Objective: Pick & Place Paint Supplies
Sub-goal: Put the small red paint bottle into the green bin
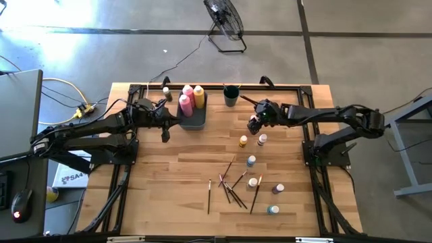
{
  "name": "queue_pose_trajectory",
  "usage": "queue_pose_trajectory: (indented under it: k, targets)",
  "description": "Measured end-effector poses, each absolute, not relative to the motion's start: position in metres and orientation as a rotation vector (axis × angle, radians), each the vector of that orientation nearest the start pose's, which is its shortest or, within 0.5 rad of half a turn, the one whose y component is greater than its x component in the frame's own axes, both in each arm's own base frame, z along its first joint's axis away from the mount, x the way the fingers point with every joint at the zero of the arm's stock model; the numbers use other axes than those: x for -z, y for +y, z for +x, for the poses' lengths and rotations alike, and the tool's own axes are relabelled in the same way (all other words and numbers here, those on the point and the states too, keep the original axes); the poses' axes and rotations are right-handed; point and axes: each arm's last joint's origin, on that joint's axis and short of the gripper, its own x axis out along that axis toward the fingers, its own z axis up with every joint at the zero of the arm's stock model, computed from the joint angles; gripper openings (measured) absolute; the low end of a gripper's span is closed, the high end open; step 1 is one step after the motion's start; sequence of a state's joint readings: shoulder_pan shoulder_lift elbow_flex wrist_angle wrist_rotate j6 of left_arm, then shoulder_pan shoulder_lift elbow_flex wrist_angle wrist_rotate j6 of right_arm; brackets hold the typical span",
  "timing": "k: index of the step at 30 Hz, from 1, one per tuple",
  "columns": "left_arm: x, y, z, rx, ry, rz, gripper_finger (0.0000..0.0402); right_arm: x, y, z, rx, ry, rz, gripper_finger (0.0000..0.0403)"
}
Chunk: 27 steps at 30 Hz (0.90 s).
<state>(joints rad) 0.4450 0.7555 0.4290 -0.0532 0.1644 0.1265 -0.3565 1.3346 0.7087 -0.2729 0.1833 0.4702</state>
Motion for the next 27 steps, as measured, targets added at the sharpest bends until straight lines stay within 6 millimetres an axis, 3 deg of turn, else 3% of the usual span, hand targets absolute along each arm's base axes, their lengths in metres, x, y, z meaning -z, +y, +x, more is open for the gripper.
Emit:
queue_pose_trajectory:
  k: [27]
  targets:
    - [-0.2270,0.0683,0.1542,-0.255,0.381,0.010,0.0000,-0.1922,-0.0949,0.2355,0.756,0.734,0.472,0.0232]
